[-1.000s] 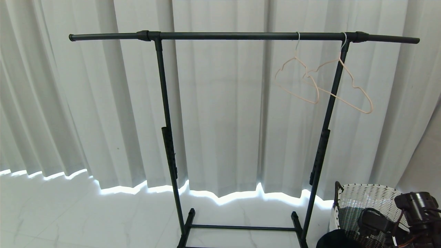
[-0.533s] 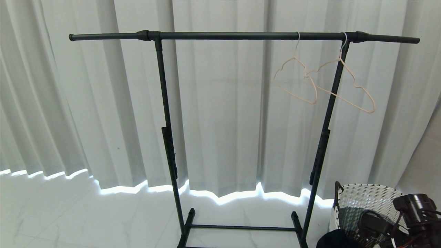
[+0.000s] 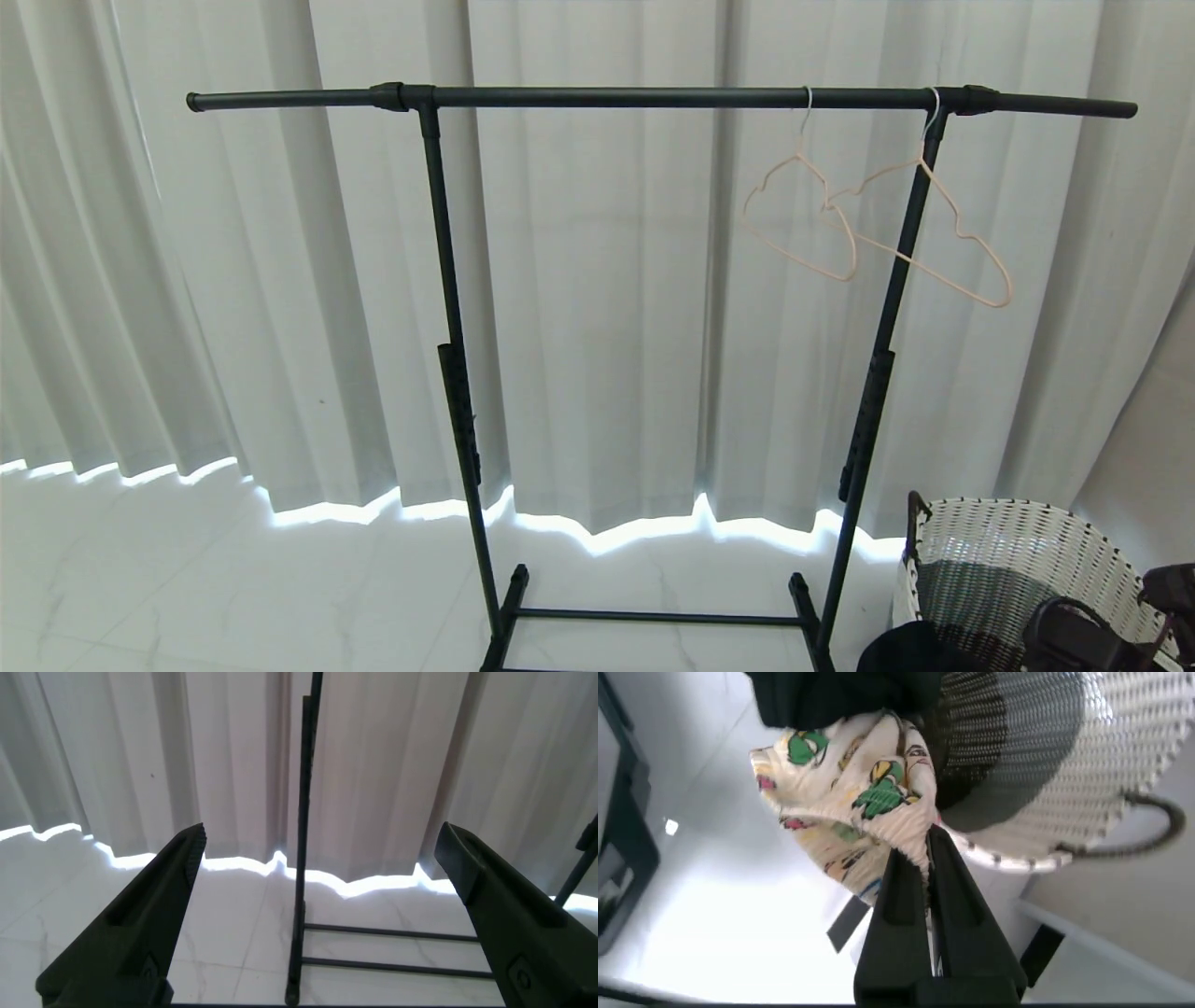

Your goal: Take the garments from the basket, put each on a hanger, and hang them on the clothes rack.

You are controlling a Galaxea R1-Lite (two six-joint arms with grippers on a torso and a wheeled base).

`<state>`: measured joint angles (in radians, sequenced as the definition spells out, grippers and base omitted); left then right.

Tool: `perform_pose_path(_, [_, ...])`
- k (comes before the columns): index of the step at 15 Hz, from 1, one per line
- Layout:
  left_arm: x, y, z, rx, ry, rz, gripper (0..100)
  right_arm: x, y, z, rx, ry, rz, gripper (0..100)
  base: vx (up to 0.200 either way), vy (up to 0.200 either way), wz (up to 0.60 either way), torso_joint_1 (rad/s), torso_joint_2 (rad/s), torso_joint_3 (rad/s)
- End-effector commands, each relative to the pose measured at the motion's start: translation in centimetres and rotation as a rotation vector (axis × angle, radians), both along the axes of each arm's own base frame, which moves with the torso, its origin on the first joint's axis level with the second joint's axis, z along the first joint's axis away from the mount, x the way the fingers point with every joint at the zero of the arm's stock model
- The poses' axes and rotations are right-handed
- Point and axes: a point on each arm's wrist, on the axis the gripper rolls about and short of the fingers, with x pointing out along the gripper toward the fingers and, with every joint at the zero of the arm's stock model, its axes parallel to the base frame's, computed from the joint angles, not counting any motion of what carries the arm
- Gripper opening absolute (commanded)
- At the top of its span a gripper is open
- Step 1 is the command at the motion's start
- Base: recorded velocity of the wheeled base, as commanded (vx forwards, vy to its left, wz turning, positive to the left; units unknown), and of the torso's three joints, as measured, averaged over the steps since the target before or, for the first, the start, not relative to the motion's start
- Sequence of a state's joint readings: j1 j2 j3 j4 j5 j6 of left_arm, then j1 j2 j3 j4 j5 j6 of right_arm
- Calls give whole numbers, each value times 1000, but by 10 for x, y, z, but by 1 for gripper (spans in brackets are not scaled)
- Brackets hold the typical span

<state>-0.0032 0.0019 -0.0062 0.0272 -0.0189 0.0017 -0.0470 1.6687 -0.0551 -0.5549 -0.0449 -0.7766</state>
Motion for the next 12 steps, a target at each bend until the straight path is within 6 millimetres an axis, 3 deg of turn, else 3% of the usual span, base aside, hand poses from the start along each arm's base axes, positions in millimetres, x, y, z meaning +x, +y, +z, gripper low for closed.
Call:
perform_pose_path(1, [0,0,0,0,0,1,100,-35,0,28,11,-176,-43,0,0,0,0,0,0,0])
perform_pose_path(4, [0,0,0,6,0,1,100,-47,-1,70,6,-279,-66,0,0,0,0,0,0,0])
perform_pose_path(7, [0,0,0,8,0,-1,100,-80,1,139,55,-208,-127,0,0,0,0,0,0,0])
perform_pose_path(10, [0,0,0,11,1,-1,100,-106,3,164,52,-276,-130,0,0,0,0,0,0,0])
perform_pose_path(12, [0,0,0,14,0,-1,100,-117,4,168,50,-313,-129,0,-200,0,0,2,0,0])
